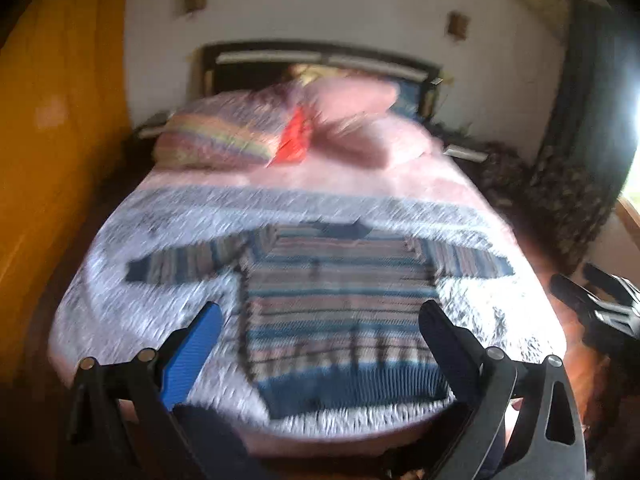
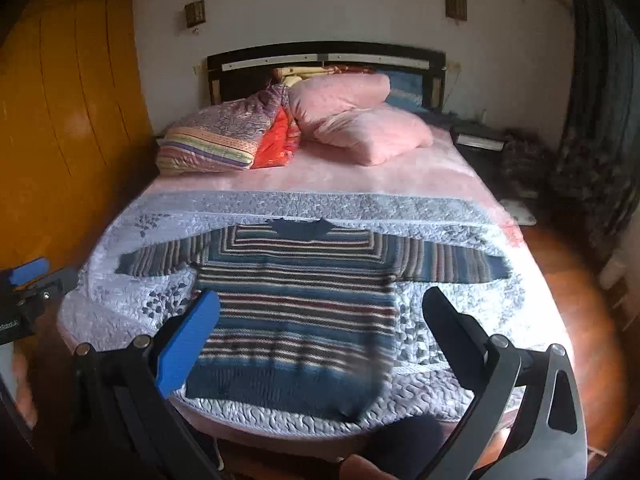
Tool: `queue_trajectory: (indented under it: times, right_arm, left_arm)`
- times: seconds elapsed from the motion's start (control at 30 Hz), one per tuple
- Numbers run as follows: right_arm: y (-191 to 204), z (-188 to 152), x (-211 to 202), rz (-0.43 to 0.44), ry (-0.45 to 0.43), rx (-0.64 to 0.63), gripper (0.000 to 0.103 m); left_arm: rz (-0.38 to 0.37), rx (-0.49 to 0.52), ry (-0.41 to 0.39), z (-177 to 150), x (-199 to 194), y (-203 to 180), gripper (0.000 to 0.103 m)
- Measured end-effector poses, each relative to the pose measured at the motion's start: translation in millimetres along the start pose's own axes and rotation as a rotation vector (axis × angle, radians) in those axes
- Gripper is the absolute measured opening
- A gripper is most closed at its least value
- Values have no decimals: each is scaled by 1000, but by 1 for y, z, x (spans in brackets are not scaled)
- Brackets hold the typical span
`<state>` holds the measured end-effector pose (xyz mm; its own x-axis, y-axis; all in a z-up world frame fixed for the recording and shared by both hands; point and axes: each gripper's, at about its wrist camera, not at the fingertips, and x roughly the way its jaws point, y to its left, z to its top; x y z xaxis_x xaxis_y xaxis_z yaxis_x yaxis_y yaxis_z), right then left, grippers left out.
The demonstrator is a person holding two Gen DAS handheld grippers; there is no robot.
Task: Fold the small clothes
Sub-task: 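Reach the right tool to the sleeve cuff nearest it and grasp it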
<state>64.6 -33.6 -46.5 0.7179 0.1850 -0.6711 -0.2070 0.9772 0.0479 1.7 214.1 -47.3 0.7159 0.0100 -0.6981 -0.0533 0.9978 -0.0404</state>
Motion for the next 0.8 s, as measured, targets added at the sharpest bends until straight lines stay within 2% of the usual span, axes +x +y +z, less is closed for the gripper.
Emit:
queue_trajectory:
  times: [0.07,0.13,0.2,0.27,0.33,0.4,0.47,0.5,0.53,0.63,0.7,0.8]
  right_arm:
    - [-22,-2,31,-46,60,34,100]
    - [-44,-4,53,-45,81,64,100]
    - [-80,-8,78,-46,89,129,100]
    - [-122,-13,107,-47,111,223,100]
    - [-157,-19,128,-41,126,316,100]
    - [-203,-29,157,-27,165,454,98]
    - [-247,-40,186,0,193,577,89]
    - [-270,-45,202,5,205,632,73]
    - [-291,-52,213,18,215,690,64]
    - [-359,-75,258,97,216,929,63]
    - [-389,-84,281,122,210,1029,64]
    - [-439,-99,318,164,184,1173,64]
  left_arm:
    - [23,15,28,-3,21,4,99]
    - [-5,-8,94,-9,44,11,99]
    - [-45,-52,144,-13,64,19,99]
    - [-49,-87,182,-17,83,27,99]
    - [-32,-95,190,-21,98,32,99]
    - [-47,-129,199,-22,112,39,99]
    - [-79,-188,191,-23,122,48,99]
    - [-85,-213,179,-22,126,52,99]
    - [-89,-235,167,-22,132,54,99]
    - [-108,-279,139,-17,148,59,99]
    - [-127,-316,128,-13,160,61,99]
    - [-154,-338,156,-6,181,57,99]
